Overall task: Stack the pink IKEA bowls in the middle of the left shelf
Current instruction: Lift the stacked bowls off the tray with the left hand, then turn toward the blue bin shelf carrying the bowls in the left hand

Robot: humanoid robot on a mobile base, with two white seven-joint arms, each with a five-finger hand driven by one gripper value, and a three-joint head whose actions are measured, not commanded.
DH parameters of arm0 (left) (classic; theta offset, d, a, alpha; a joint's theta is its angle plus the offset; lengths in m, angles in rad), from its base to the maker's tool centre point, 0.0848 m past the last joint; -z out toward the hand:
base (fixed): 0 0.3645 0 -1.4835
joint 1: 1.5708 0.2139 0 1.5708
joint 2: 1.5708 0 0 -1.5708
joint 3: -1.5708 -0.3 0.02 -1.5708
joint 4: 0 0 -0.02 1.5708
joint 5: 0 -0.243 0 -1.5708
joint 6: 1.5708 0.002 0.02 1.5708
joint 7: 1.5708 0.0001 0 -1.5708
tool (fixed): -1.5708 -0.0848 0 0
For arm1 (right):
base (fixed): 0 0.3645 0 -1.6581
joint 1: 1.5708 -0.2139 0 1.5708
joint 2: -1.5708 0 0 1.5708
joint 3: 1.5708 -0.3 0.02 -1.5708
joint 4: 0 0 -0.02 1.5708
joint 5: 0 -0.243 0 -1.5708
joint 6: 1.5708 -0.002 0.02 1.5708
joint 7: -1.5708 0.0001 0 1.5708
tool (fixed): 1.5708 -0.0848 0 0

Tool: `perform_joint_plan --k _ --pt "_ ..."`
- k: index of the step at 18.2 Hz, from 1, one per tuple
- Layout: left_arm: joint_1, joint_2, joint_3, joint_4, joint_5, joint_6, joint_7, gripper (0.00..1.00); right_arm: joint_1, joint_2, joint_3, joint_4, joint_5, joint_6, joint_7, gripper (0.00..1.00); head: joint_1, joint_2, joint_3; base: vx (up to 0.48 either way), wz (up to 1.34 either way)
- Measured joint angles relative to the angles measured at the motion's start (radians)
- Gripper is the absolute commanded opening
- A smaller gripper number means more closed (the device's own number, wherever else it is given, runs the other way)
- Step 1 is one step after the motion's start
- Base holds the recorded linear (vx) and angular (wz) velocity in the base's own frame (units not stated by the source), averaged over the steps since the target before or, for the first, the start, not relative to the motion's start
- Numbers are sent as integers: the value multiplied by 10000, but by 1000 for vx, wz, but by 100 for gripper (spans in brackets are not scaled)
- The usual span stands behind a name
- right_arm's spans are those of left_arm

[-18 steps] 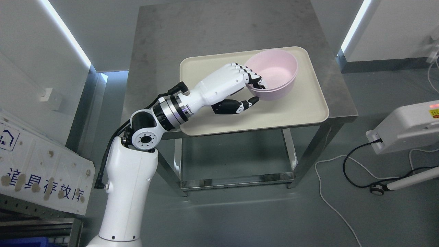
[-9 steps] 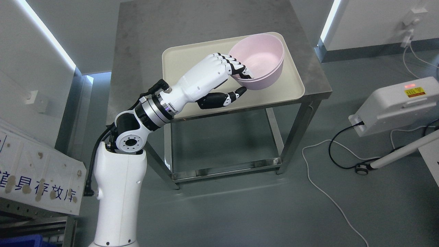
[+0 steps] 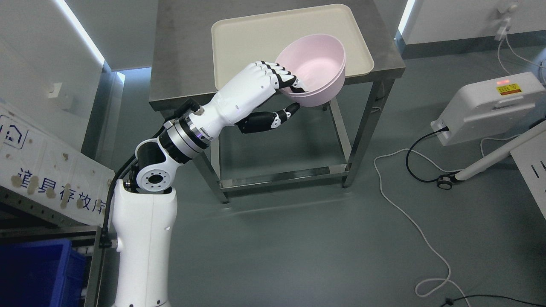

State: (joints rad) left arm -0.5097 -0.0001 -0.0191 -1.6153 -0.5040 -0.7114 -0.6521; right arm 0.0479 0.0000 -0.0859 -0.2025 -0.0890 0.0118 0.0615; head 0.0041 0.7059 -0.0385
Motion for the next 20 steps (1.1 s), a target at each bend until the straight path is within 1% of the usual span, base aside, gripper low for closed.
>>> perform_joint_plan --k 6,13,20 --pt "301 0 90 -119 399 -233 8 4 0 0 0 0 0 0 1 100 0 0 0 -300 93" --pt "472 0 140 -256 943 -254 -5 4 2 0 0 0 0 0 1 100 0 0 0 -338 89" --pt "564 0 161 -403 1101 -138 -12 4 7 0 0 1 0 0 2 100 0 0 0 -362 69"
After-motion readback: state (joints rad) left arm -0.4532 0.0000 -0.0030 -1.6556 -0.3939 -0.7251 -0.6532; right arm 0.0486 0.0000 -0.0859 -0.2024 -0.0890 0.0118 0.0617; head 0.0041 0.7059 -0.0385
